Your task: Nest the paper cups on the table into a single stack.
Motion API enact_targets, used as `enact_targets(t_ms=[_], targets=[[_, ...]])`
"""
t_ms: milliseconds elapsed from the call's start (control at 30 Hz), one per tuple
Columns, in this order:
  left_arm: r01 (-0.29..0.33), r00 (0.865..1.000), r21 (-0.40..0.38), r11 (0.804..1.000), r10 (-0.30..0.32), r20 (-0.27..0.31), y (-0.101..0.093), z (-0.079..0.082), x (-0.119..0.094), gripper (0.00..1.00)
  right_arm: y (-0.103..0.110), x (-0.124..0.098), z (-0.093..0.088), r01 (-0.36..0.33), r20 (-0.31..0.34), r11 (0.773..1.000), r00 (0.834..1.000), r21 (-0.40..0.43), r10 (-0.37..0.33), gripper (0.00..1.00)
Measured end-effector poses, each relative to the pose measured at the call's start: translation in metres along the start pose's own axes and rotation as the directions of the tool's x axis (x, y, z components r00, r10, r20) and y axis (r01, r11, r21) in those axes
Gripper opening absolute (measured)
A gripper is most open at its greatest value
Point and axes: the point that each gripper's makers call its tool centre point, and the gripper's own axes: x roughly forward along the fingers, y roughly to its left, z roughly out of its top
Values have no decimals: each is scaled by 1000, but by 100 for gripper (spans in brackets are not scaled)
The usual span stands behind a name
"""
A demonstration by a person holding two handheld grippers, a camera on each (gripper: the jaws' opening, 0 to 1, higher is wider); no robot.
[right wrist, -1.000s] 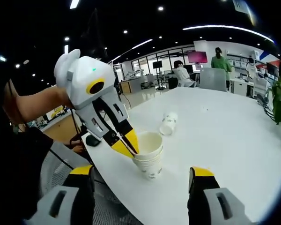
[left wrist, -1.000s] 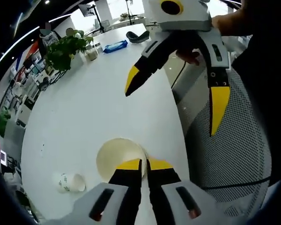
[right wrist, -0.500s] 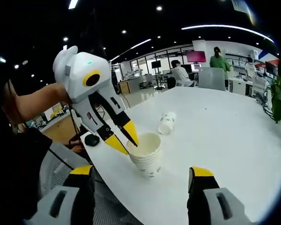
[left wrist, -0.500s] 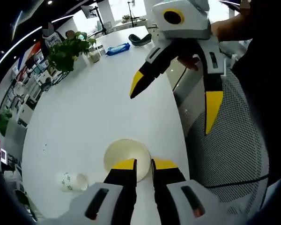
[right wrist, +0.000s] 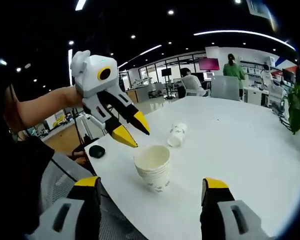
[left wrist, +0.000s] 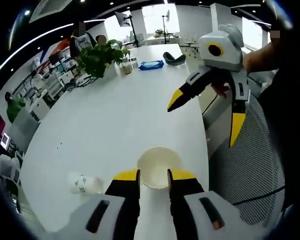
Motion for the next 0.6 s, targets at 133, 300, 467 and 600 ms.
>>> enact_targets(t_ms=[133,300,467,600], targets=[[-44,998,-54,998,46,30,14,-3,-6,24,1,0,1,4,8,1000,1000,-10,-4,84],[-107,991,-140,984,117,63,34,-6,-12,32,2,1,2,9,19,1000,1000,-22,-8,85],[-198,972,-264,944,223,68,59,-13,-17,44,2,2,0,13,23,999,1000,-29,-12,87],[-222,957,-351,910,272,100,76,-14,-21,49,1,2,-2,23,34,999,999,-26,-22,87]])
